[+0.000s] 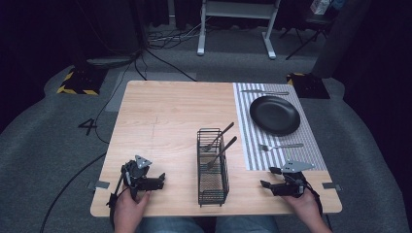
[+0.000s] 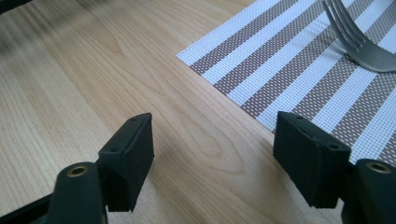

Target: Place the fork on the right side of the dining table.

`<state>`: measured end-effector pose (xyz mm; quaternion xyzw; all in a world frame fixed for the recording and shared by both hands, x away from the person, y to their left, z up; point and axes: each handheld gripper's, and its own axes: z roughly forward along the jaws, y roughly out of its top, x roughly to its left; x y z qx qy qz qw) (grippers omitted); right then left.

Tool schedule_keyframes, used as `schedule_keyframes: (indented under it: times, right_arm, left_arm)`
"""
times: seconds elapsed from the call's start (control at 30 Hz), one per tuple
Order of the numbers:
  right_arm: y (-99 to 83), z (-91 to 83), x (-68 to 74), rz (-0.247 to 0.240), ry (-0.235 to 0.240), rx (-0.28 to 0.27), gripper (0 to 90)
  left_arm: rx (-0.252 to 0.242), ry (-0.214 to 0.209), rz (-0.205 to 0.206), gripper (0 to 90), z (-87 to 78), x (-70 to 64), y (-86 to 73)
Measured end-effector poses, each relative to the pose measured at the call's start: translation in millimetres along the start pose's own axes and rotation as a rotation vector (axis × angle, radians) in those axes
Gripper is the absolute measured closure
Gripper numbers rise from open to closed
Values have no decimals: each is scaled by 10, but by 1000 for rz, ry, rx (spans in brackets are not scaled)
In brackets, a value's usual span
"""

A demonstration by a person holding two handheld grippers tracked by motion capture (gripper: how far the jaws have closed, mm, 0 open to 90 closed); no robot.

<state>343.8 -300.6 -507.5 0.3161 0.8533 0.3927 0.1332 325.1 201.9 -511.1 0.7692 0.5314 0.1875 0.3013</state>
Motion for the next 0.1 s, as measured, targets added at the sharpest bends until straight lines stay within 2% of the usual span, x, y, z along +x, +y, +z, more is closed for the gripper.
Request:
schedule_keyframes:
  times: [0.1]
  right_arm:
    - [4,13,43,-41,-14,13,235]
  left_arm:
    - [0,0,0,2,0,0,0]
